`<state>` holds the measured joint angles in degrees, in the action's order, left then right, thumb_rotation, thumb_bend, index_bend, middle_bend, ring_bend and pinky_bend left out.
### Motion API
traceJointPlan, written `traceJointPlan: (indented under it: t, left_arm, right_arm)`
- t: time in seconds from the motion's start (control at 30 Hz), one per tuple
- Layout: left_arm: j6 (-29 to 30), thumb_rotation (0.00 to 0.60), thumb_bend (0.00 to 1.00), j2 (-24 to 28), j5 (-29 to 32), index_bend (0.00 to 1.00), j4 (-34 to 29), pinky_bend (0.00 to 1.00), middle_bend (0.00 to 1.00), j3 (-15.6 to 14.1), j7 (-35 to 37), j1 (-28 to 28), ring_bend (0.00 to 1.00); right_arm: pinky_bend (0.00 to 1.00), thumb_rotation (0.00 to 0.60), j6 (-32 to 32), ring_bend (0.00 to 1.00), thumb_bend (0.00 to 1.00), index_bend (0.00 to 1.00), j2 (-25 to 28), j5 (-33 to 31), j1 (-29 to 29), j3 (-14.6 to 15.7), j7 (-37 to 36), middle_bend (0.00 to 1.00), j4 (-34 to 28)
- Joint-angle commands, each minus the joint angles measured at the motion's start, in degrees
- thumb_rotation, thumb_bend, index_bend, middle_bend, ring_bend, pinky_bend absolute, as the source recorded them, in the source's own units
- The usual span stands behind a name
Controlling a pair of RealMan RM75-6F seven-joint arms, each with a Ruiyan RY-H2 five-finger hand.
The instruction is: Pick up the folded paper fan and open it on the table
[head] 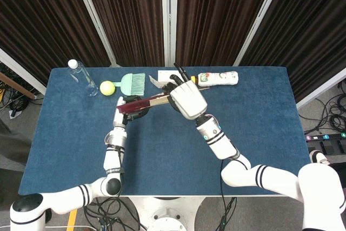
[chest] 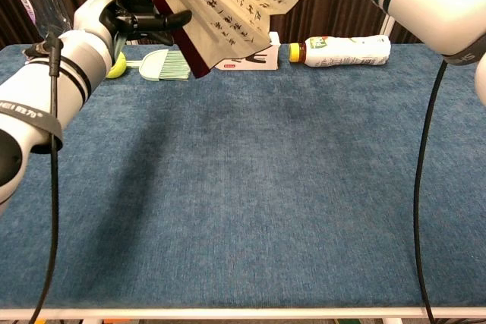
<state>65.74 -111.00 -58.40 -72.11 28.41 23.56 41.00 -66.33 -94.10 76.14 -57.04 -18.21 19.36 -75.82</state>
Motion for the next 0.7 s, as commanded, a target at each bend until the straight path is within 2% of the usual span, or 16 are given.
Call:
traceJointPlan:
  t: [0.03,0.23,0.47,0.57,0.7]
  left_arm:
    - [0.7,0.6,0.33,1.4,-2.7,0.79,1.5,0.47,0.73,-2.7,-4.0,-0.4,0.52]
    - [3.2,0.6,0.33,5.0,-7.7,0.76,4.8,0.47,0.7,-7.7,-14.8,-1.2,0.52]
    - [6.6,0.6,0.33,9.2,-12.6,0.74,5.7,0.46,0.68,-13.4,-32.6,-2.0,0.52]
    - [7.7,0.6,0.33,9.7,-13.3,0.73,5.0,0.46,0.67,-14.8,-39.7,-2.4,0.52]
    - [8.6,0.6,0.33,9.6,-13.4,0.72,3.7,0.46,0.66,-15.9,-45.5,-3.0,0.52]
  right_arm:
    - [0.0,0.6,-0.7,0.27,0.8,0.7,1.1,1.1,0.7,0.7,-0.1,0.54,-0.5]
    - [0.0,0.6,-4.9,0.27,0.8,0.7,5.7,7.2,3.8,4.0,0.9,0.54,-2.0]
    - [0.0,0.6,-13.9,0.27,0.81,0.7,9.4,16.7,10.0,10.2,5.1,0.54,-2.9]
    - [0.0,0.6,-16.8,0.27,0.81,0.7,9.7,19.3,12.6,12.3,7.5,0.54,-2.6]
    - [0.0,0.6,-19.5,0.27,0.81,0.7,9.5,21.1,15.8,14.2,8.4,0.54,-2.3]
